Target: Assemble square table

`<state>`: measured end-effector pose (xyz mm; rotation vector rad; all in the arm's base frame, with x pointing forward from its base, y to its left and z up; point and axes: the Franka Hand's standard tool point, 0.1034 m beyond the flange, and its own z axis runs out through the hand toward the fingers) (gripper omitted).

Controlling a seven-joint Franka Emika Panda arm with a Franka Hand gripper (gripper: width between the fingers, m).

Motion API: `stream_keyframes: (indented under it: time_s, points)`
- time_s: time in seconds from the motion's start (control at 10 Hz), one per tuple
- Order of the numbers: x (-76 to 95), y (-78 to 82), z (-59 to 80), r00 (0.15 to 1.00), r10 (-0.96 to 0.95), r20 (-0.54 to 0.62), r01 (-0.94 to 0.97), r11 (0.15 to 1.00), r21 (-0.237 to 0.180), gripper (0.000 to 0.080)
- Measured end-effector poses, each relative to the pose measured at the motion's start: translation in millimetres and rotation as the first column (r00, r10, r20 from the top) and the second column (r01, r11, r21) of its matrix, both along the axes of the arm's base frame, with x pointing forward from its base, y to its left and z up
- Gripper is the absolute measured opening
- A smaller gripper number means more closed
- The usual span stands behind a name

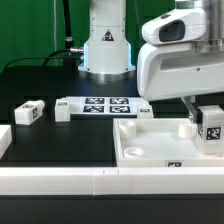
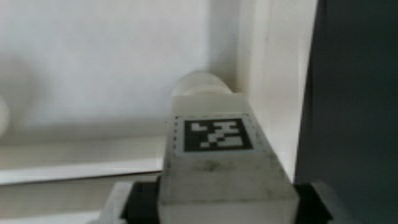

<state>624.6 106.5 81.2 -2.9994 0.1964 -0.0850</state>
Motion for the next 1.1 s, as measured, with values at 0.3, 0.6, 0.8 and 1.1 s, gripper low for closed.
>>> stream_keyframes:
  time_s: [0.3, 0.6, 0.8, 1.1]
  points:
    - [0.3, -1.3, 0.1, 0.984, -0.178, -0.023, 0.178, 0.984, 0.011, 0.0285]
    - [-1.5, -3.5, 0.2, 0.875, -0.48, -0.058, 0.483, 0.875, 0.034, 0.0285]
    - [-4.6, -0.8, -0.8, 0.724, -0.682, -0.105, 0.688, 0.725, 0.036, 0.0285]
    - [-5.0, 3.5, -1.6, 0.501, -0.85, -0.161, 0.864, 0.503, 0.032, 0.0285]
